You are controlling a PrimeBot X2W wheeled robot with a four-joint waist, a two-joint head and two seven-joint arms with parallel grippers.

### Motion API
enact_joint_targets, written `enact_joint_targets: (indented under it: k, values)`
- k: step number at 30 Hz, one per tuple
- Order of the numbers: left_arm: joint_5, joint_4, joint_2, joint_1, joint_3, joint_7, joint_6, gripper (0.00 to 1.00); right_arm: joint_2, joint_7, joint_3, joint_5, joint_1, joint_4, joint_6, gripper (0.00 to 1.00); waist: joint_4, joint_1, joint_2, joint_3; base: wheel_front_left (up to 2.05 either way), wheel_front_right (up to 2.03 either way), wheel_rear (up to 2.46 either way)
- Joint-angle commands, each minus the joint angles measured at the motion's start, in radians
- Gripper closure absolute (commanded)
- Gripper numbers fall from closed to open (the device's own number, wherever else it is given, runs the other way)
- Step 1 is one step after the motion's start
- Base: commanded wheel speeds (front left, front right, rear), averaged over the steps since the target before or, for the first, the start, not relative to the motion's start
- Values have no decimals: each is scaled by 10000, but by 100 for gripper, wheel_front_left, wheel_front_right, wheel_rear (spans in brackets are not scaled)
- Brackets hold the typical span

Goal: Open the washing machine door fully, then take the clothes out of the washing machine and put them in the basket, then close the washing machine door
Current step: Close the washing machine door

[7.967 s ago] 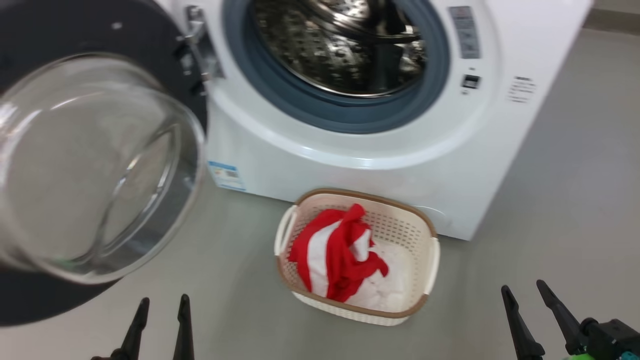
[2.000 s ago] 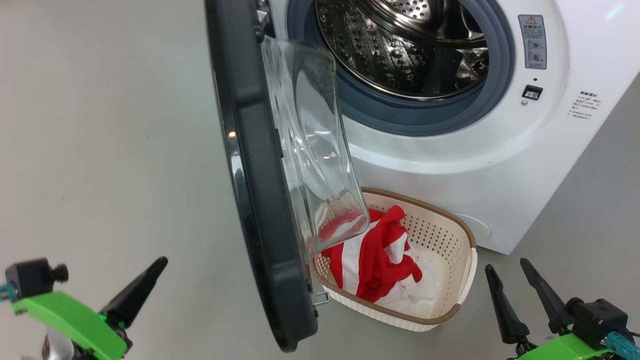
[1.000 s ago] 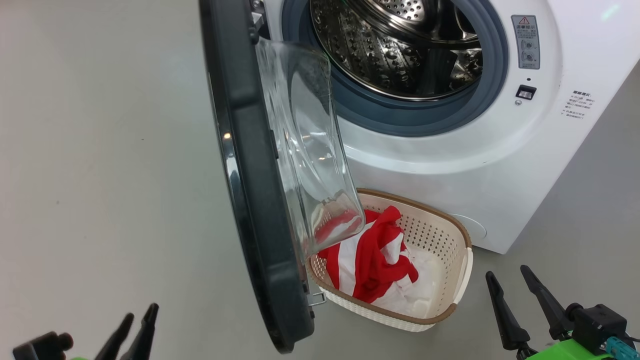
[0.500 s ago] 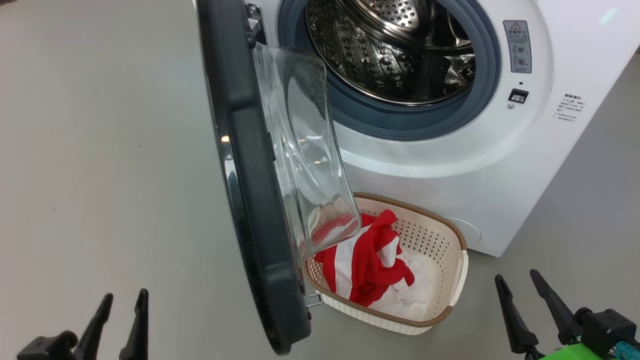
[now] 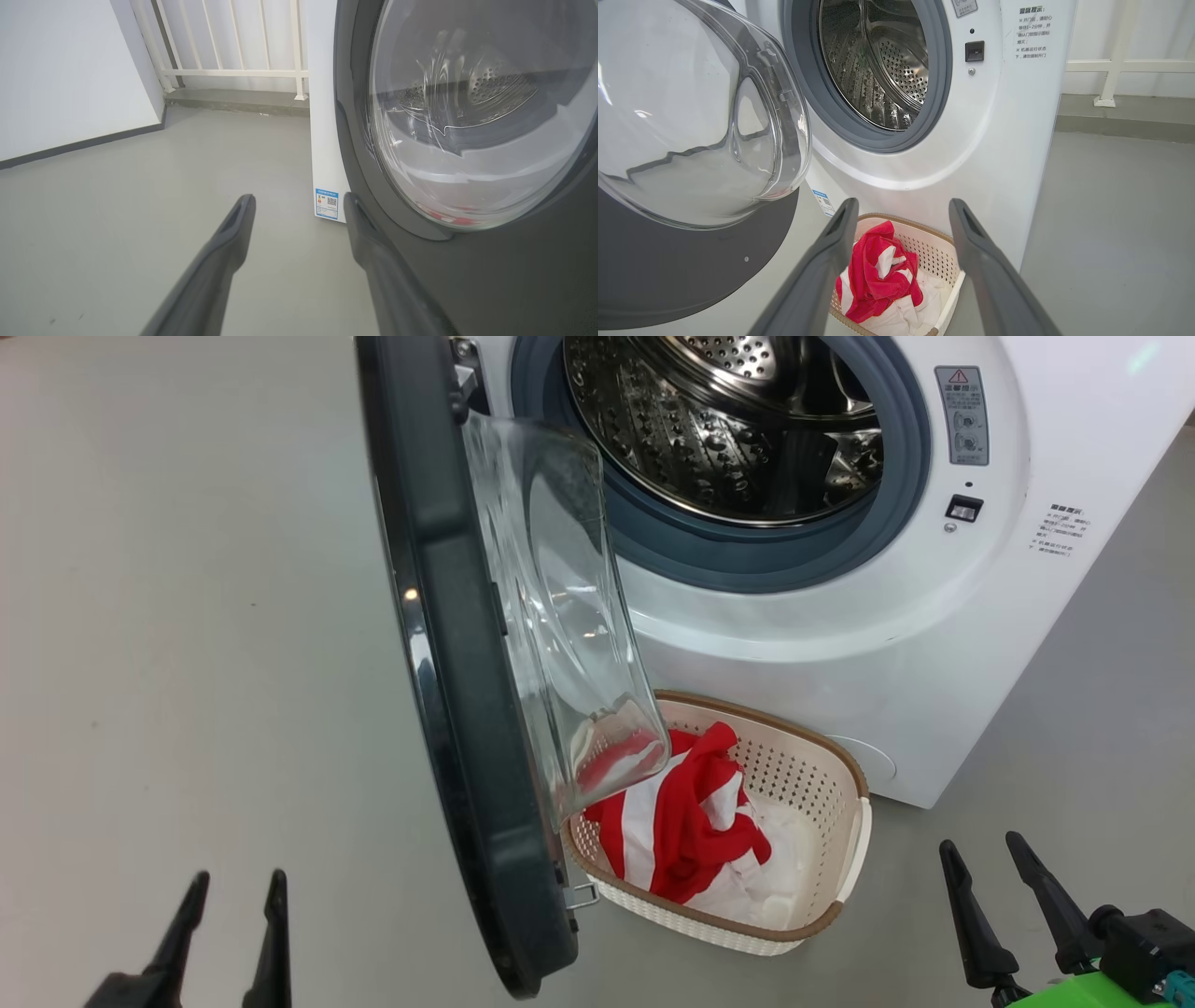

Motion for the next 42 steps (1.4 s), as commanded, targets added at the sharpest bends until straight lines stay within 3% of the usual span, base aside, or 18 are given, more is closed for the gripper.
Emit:
enact_joint_targets:
  k: [1, 31, 33, 35, 36, 42]
  values:
    - [224, -139, 82, -14, 372, -121, -56, 0, -165, -63, 150, -136, -49, -232, 63, 0, -18, 0, 0, 6, 0, 0, 0]
    - [138, -68, -257, -24, 538, -122, -56, 0, -45, -63, 183, -144, -91, -173, 63, 0, -29, 0, 0, -41, 0, 0, 0]
    - [-180, -155, -250, -42, 532, -122, -56, 33, -35, -63, 207, -138, -80, -178, 63, 0, -37, 0, 0, -75, 0, 0, 0]
    - [-616, -273, -213, -81, 493, -122, -56, 84, -34, -63, 232, -133, -73, -185, 63, 0, -42, 0, 0, -106, 0, 0, 0]
    - [-832, -345, -145, -111, 473, -122, -56, 100, -32, -63, 241, -131, -71, -190, 63, 0, -46, 0, 0, -115, 0, 0, 0]
    - [-2098, -771, 580, -378, 112, -122, -56, 100, -24, -63, 270, -130, -80, -210, 63, 0, -93, 0, 0, -125, 0, 0, 0]
